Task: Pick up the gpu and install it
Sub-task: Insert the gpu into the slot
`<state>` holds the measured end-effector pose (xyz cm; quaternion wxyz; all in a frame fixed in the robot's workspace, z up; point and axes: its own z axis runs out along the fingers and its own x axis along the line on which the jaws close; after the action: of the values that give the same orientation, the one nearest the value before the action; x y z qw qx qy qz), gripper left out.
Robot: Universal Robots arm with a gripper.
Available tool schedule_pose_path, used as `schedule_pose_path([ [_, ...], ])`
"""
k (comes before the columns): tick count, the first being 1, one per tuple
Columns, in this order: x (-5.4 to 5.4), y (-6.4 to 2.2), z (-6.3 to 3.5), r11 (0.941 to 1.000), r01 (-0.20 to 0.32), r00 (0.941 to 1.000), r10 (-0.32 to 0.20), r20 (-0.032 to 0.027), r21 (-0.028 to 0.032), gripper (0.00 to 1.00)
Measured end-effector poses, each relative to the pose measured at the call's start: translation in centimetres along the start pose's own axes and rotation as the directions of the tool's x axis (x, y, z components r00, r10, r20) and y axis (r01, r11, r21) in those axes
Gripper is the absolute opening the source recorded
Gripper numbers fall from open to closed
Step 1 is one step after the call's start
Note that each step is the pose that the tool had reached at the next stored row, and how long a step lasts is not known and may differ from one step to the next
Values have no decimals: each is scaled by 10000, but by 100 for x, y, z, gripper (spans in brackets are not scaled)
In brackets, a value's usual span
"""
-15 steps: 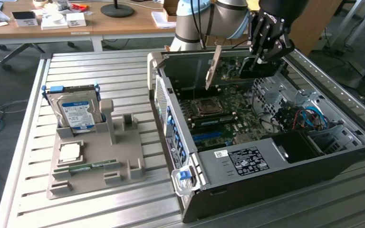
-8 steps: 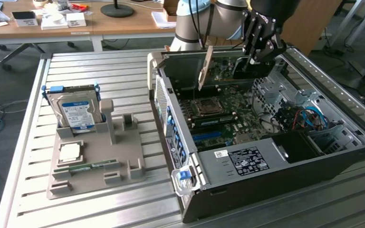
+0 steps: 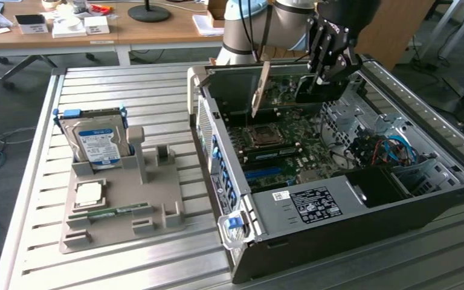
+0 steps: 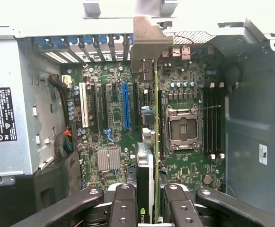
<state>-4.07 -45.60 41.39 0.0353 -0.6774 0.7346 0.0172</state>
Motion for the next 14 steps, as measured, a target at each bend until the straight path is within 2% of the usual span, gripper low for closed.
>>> schedule_pose_path([
  [4, 4, 1, 55, 10000, 0, 10000, 0, -1, 0, 27],
  [14, 5, 1, 57, 10000, 0, 10000, 0, 0, 0, 27],
])
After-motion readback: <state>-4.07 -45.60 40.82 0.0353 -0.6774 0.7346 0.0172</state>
